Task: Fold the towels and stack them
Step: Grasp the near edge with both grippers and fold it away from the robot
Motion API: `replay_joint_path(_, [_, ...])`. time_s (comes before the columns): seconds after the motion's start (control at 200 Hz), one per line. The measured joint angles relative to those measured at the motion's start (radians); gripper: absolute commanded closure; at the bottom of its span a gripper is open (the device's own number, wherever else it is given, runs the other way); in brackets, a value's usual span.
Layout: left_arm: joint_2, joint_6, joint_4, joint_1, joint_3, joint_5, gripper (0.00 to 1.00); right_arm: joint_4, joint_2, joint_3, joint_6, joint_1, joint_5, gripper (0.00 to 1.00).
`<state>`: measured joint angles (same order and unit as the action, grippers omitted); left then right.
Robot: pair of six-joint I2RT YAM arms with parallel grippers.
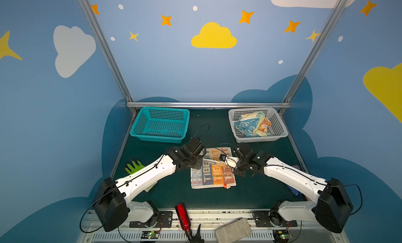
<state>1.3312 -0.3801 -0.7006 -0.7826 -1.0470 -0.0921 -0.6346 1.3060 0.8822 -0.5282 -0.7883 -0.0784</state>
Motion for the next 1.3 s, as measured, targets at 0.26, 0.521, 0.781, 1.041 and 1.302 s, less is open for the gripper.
replay_joint_path(0.26, [-0.005,-0.040,0.002,-0.035,0.066,-0.005,0.96,-0.032,0.026,-0.004,0.116,-0.102,-0.082,1.00])
replay_joint_path(0.521, [-0.005,-0.087,0.045,-0.056,0.158,-0.006,0.96,-0.062,0.125,-0.005,0.170,-0.164,-0.125,1.00])
replay_joint_path(0.781, [-0.006,-0.111,0.092,-0.059,0.197,0.002,0.92,-0.079,0.211,-0.004,0.177,-0.195,-0.114,0.97])
replay_joint_path(1.041, [-0.066,-0.156,0.110,-0.061,0.256,0.005,0.72,-0.108,0.256,0.002,0.177,-0.229,-0.065,0.84])
replay_joint_path(1.302, [-0.136,-0.231,0.071,-0.061,0.265,-0.073,0.50,-0.144,0.231,0.017,0.174,-0.257,0.014,0.76])
